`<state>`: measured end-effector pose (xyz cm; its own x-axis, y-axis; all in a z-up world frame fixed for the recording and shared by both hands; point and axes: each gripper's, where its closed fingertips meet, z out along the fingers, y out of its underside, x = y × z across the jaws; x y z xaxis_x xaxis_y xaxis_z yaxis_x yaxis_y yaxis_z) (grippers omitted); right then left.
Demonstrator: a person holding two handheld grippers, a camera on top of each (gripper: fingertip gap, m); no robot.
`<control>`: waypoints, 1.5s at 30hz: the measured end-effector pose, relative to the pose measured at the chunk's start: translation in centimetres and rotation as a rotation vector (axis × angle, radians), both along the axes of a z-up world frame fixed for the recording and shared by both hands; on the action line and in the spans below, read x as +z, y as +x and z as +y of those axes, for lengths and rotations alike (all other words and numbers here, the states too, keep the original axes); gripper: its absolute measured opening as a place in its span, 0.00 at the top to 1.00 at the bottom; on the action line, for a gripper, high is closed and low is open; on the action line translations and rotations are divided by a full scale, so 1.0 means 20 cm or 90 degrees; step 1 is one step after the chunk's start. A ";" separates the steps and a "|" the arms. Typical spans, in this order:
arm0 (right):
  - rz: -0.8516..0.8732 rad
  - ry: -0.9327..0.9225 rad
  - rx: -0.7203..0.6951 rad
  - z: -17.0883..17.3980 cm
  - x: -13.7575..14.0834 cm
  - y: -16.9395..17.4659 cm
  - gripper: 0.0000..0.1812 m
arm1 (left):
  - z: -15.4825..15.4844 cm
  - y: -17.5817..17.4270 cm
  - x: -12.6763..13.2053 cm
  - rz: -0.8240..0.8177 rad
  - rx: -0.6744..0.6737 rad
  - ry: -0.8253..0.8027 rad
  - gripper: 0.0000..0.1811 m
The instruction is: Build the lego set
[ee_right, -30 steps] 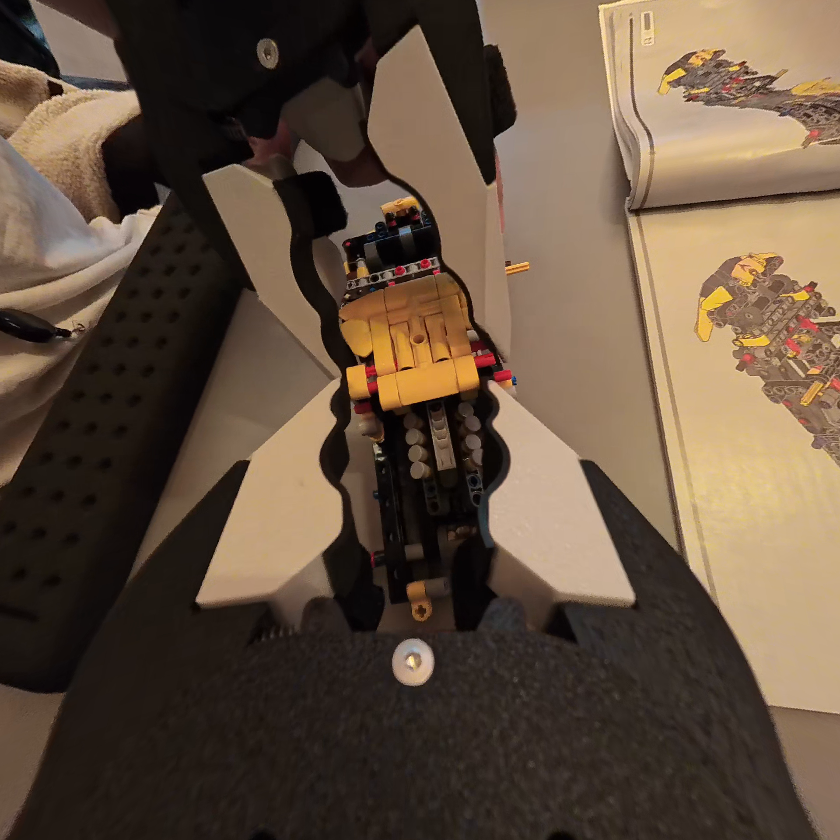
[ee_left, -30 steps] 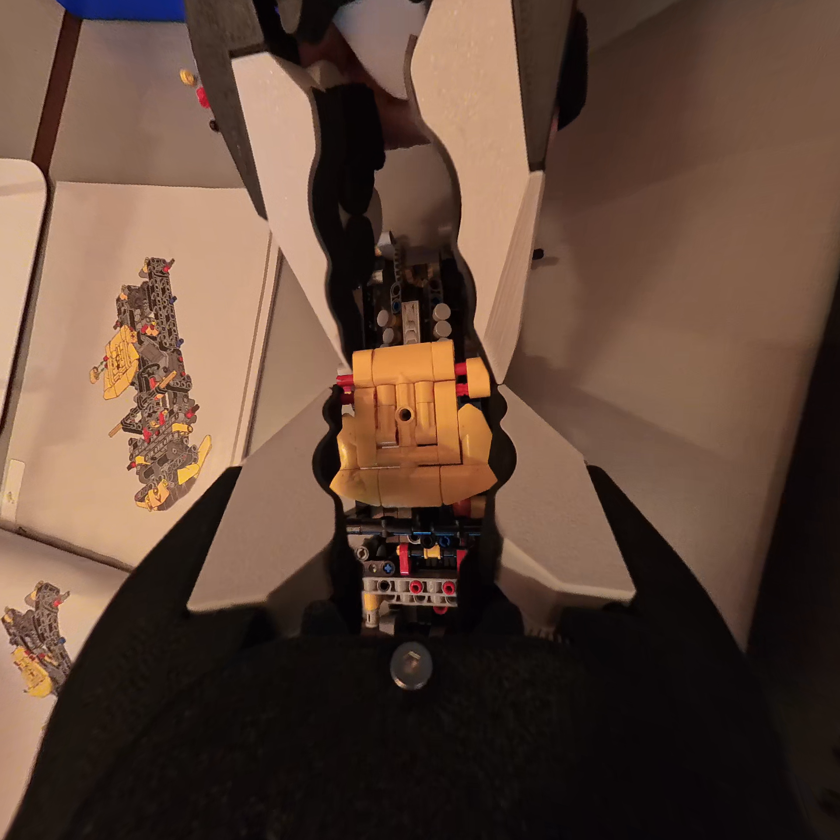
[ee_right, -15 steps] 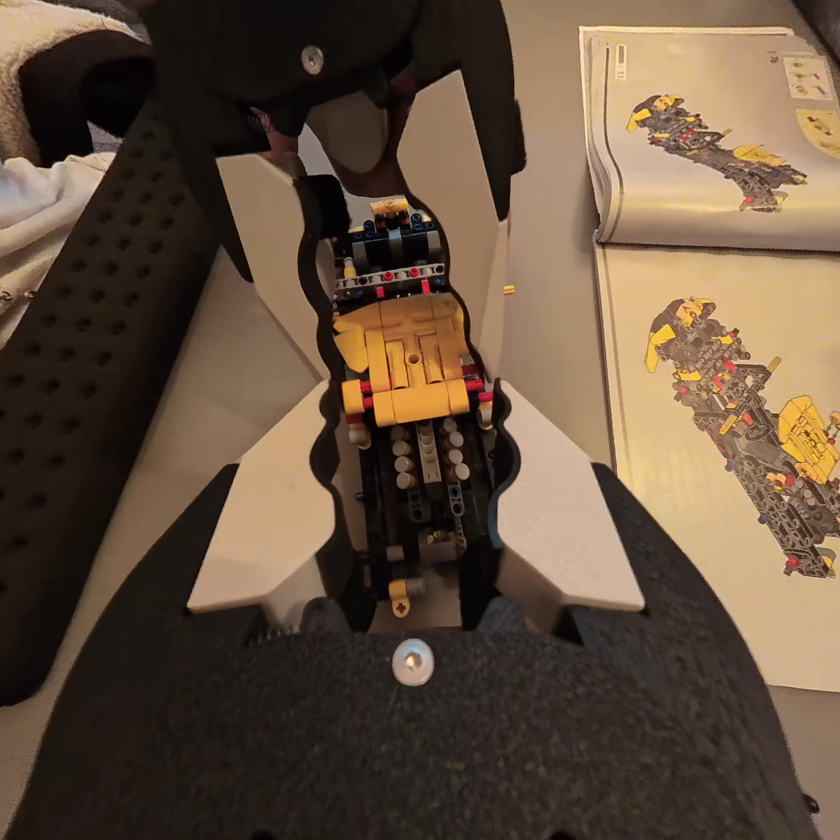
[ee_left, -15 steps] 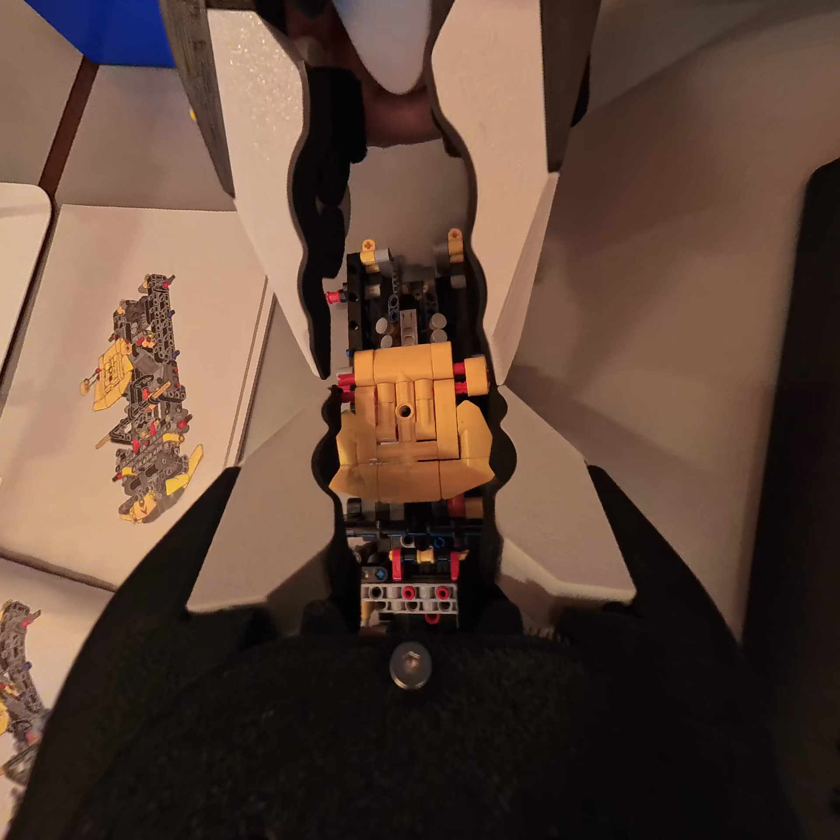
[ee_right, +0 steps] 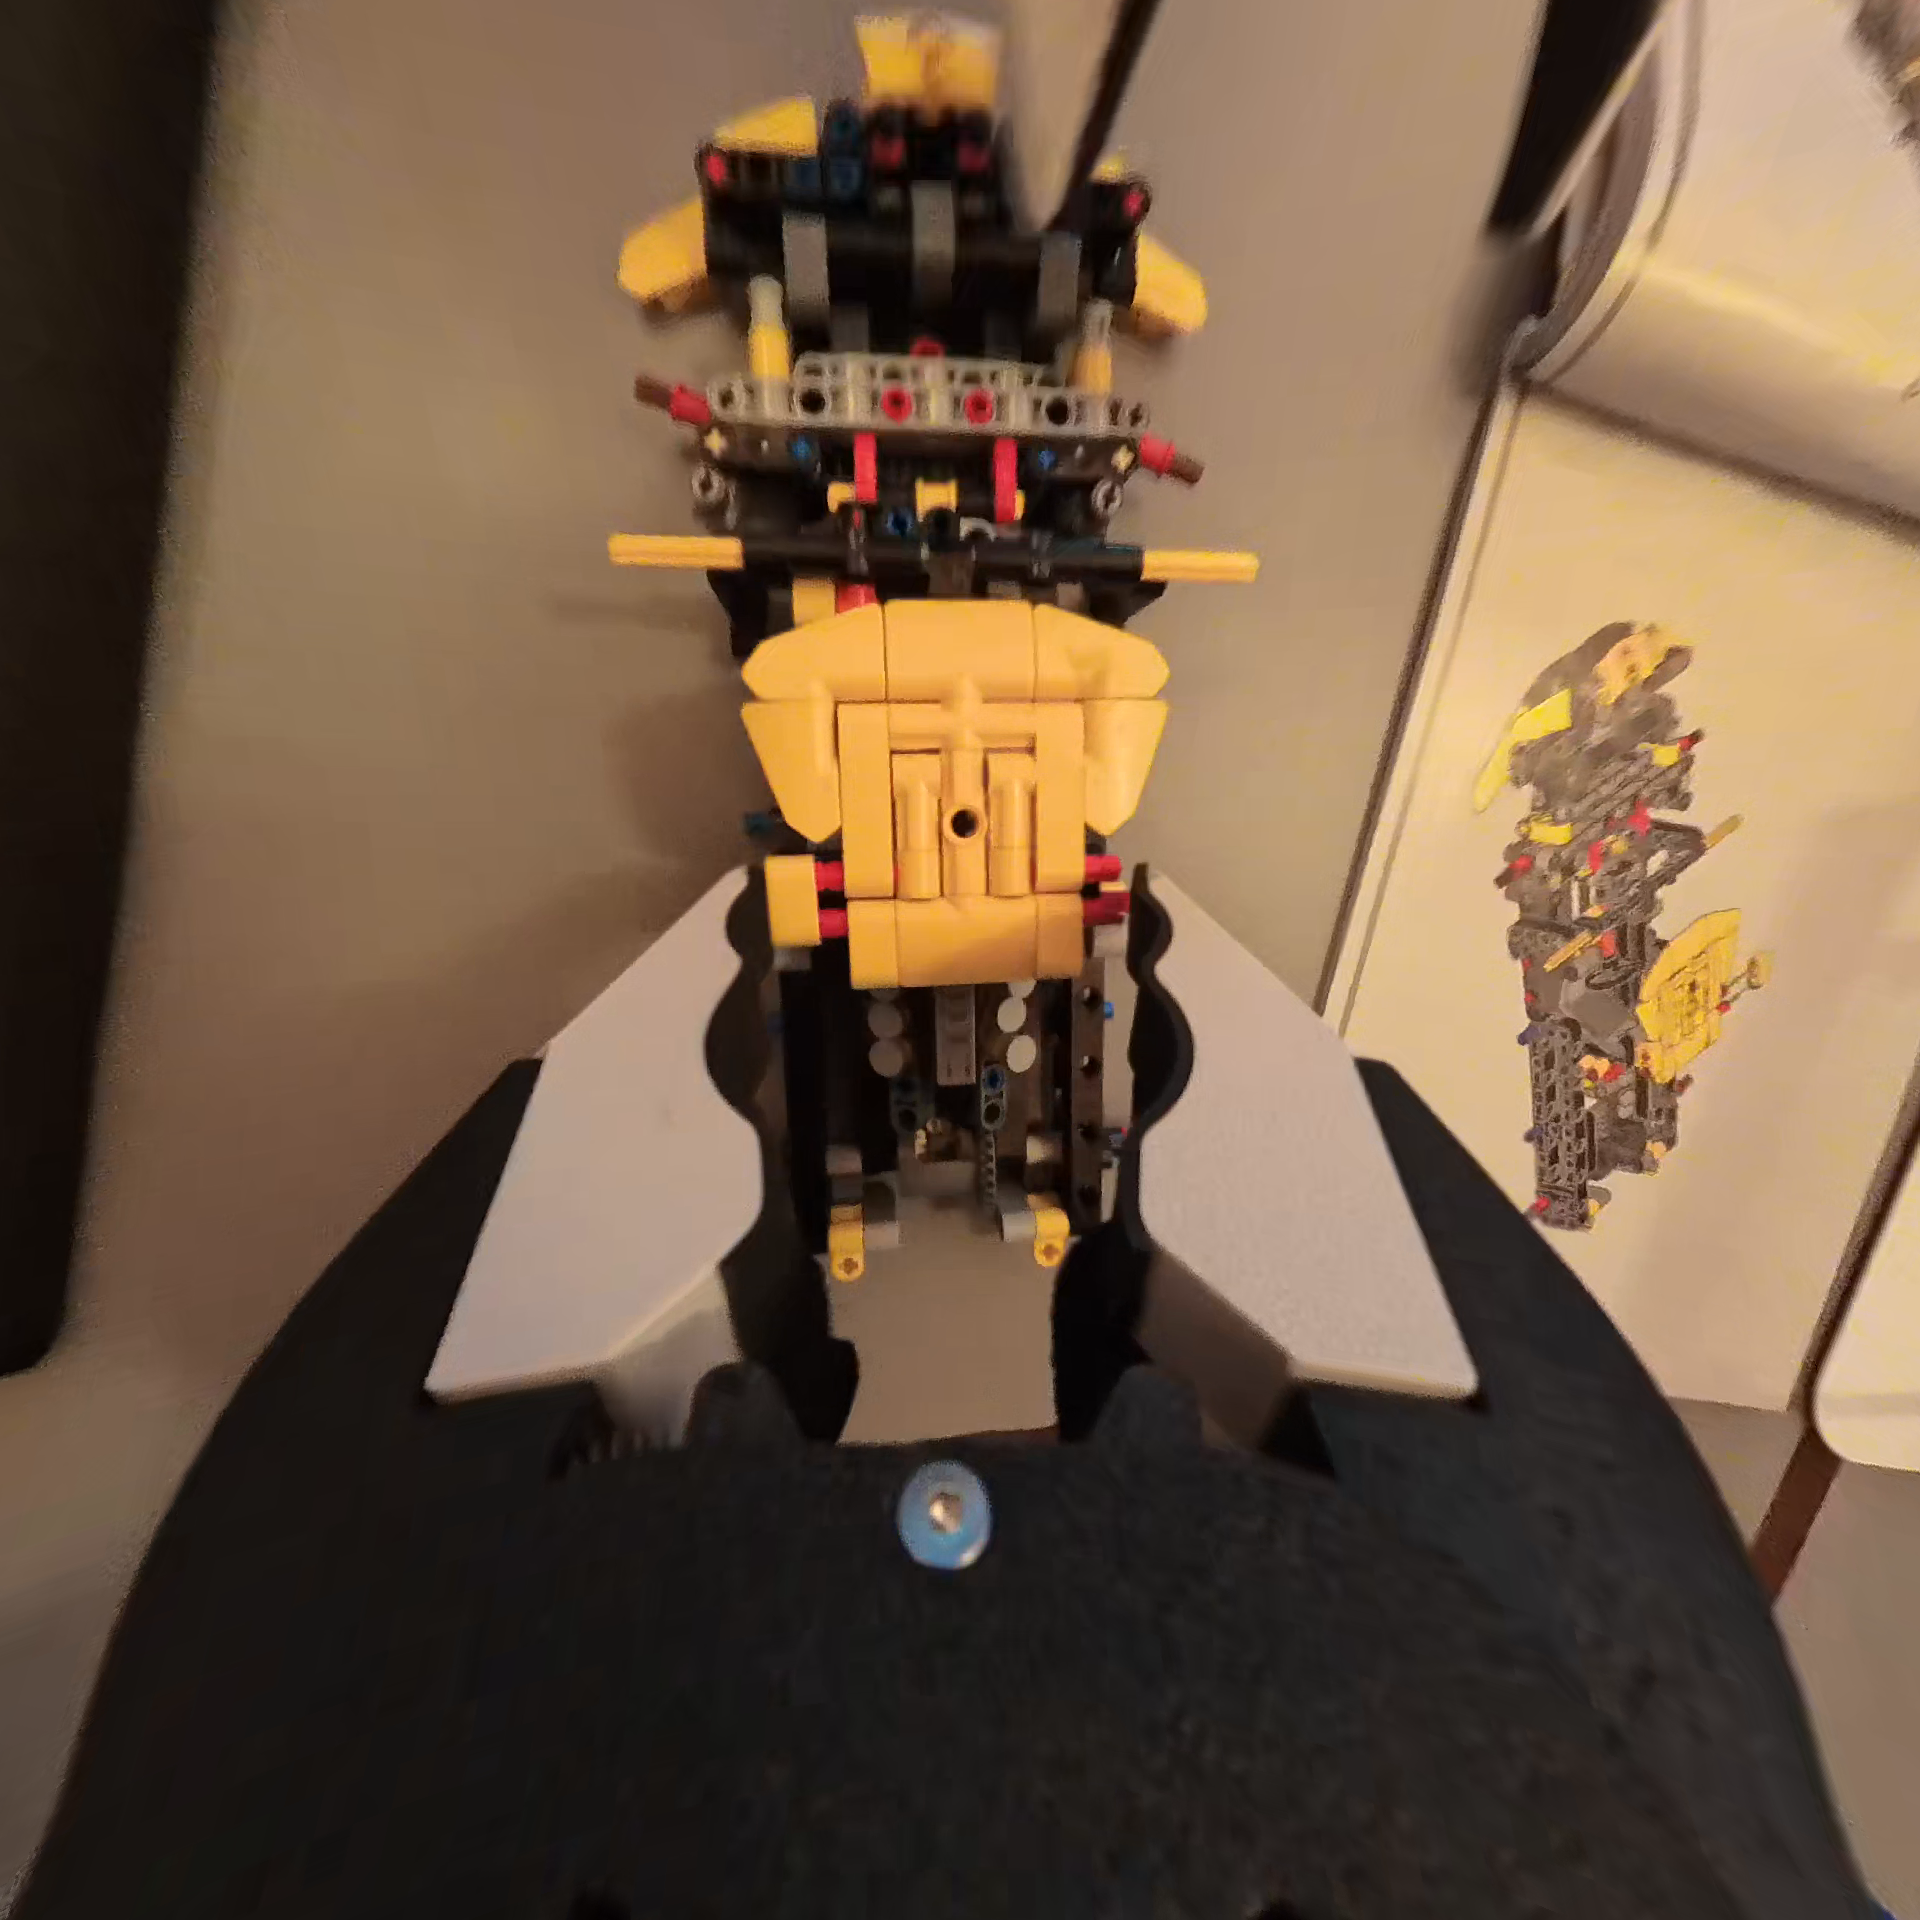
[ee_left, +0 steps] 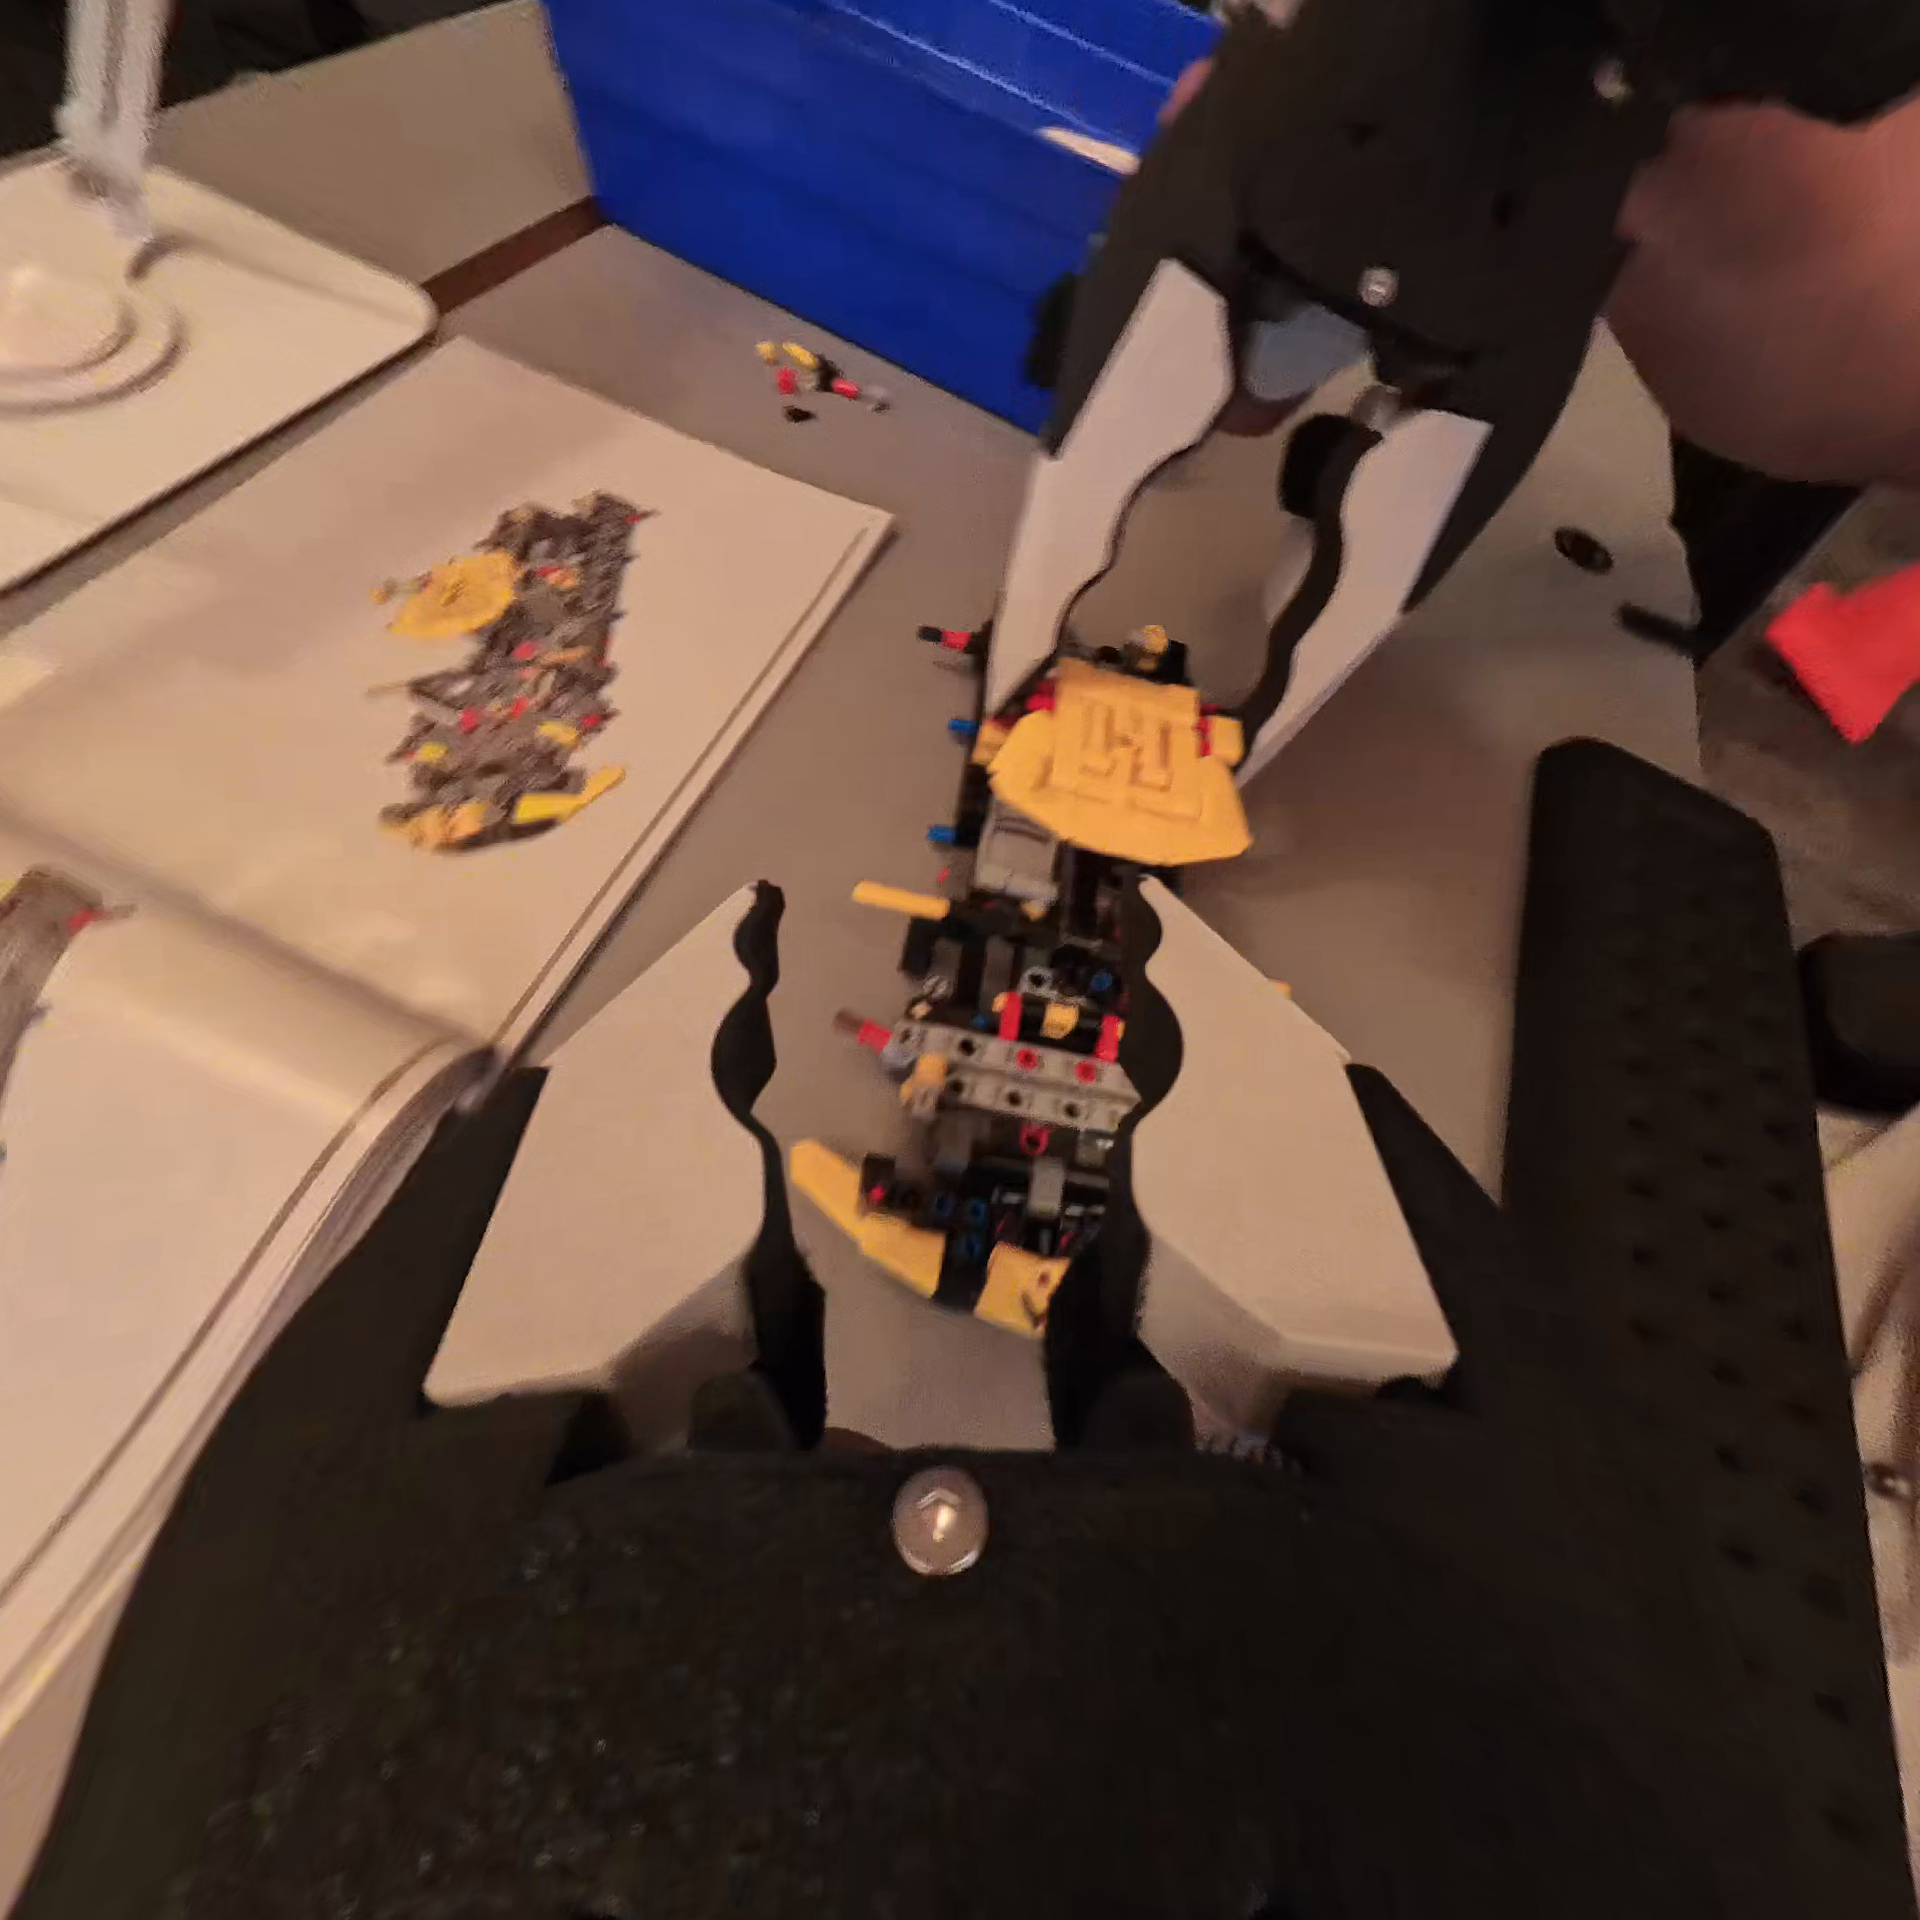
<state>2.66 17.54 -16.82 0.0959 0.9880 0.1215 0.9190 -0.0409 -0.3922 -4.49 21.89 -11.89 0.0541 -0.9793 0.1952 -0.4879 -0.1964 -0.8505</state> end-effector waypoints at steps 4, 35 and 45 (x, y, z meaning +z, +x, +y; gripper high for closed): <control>-0.033 -0.003 0.013 0.00 0.00 -0.01 0.63 | 0.14 -0.17 -0.04 -0.036 0.081 -0.031 0.64; -0.004 -0.111 -0.048 -0.07 0.03 -0.07 0.61 | 0.25 -0.27 0.00 -0.087 0.140 -0.023 0.72; -0.013 -0.086 -0.034 -0.05 0.03 -0.06 0.66 | 0.09 -0.16 0.01 -0.080 0.077 0.001 0.72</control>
<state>1.53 16.49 -16.21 0.1473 0.9890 -0.0099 0.9221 -0.1409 -0.3605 -7.66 23.79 -11.75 0.1460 -0.9675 0.2065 -0.3503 -0.2458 -0.9038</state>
